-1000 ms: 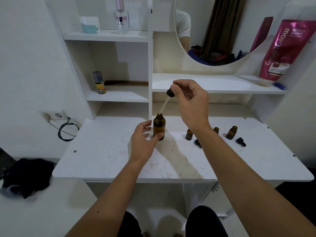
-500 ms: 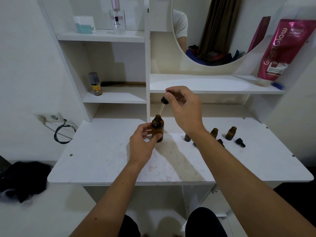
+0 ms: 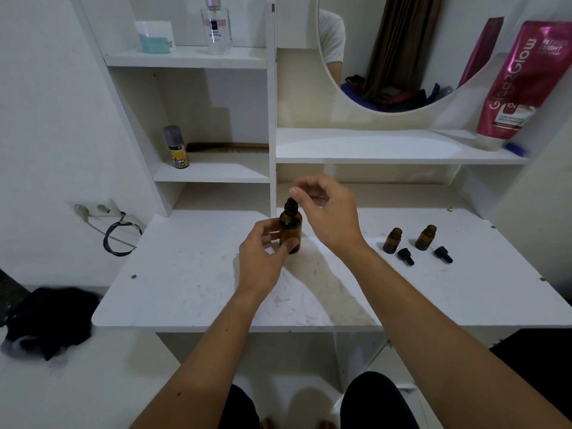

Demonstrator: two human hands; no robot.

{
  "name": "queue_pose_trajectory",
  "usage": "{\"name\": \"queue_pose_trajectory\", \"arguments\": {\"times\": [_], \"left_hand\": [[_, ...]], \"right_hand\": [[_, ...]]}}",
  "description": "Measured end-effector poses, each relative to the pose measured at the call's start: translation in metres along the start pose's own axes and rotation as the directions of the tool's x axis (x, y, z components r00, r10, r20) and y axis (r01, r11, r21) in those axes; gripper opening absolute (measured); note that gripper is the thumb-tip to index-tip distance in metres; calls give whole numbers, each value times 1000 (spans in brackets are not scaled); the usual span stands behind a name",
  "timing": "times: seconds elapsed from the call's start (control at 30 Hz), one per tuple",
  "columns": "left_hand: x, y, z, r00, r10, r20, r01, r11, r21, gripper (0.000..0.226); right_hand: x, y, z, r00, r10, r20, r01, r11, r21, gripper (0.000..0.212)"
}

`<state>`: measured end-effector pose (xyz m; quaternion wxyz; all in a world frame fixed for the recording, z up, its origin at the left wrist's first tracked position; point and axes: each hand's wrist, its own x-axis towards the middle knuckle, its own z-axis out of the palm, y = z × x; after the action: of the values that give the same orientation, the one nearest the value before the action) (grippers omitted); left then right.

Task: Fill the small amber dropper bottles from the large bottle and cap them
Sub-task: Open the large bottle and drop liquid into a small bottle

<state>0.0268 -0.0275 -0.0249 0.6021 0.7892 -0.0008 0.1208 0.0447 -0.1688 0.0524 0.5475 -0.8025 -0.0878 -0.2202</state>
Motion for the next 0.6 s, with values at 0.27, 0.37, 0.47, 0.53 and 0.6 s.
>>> {"name": "queue_pose_trajectory", "arguments": {"times": [0.27,0.37,0.47,0.53,0.6], "left_hand": [[-2,1,1,1000,0,-8,0,1000,26,45],[-5,0,0,1000,-1,-24,2,999,32,49],[-11,1,-2,999,-14,-51,14,1000,5,58],[-16,1,-2,997,-8,-81,8,1000,-5,60],[-22,4,-3,991,-9,-131,7,1000,-13,57]], "right_hand": [[-4,-1,-8,1000,-9,-18,9,1000,-4,21],[-8,-2,-19,999,-11,-43,11,1000,7,20],[-16,1,-35,996,-19,-86,20,1000,3,19],[-22,6,-48,993,-18,-120,15,1000,-26,20],[-31,14,-62,988,-5,-153,-6,998,-70,19]]}}
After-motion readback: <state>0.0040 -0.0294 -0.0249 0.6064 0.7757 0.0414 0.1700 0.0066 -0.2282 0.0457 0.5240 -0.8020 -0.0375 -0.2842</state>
